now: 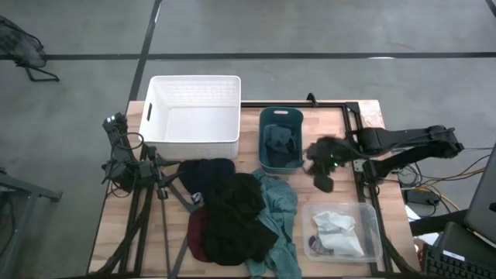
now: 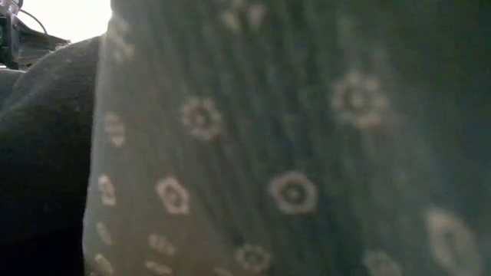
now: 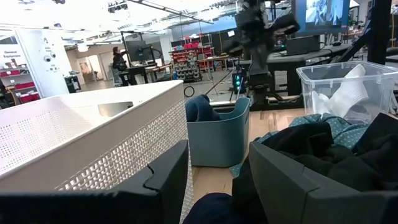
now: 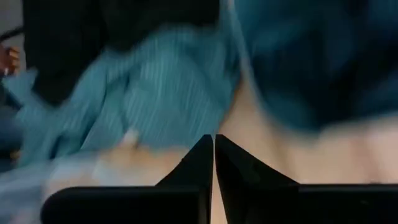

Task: Pick & Place Cloths
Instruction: Put the black shirt into the white basket

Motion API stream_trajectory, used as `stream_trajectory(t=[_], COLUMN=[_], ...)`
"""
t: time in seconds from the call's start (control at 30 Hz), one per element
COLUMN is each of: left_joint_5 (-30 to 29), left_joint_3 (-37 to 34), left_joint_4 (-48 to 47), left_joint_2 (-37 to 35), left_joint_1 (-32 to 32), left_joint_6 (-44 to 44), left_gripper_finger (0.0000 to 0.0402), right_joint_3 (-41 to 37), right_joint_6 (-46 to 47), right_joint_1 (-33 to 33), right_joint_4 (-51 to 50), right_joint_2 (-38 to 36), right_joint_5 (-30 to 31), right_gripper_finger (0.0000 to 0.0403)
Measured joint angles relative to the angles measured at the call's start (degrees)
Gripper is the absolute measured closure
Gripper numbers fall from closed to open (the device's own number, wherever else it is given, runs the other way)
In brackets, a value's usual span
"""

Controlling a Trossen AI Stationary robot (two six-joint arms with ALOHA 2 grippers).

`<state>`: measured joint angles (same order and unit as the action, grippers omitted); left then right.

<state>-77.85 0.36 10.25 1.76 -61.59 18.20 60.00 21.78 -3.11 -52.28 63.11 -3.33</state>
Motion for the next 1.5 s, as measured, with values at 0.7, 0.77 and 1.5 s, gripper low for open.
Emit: stream_trajectory(t=[0.7,0.77,1.5], left_joint_5=[-0.01,-0.01,0.01], left_joint_3=[-0.02,-0.02,-0.02], left_joint_4=[0.01,-0.01,-0.01], left_joint_2=[0.02,0.00,0.01], left_joint_1=[-0.01,-0.01,0.01], left_joint_6=[0.00,0.00,0.00], left_gripper_finger=[0.0225,0.0225,0.0225], right_joint_3=[-15.24,-17.77,-35.89], right_joint_6=[-12.31,-10.74,7.19], right_joint_1=[34.20,35.24,19.23], right_joint_4=[37.73,37.95,37.70], right_joint_2=[-11.20,-14.73,-46.73], right_joint_5=[-22.29,-22.14,-5.50], right_gripper_finger=[0.0394,0.0394,0.0394])
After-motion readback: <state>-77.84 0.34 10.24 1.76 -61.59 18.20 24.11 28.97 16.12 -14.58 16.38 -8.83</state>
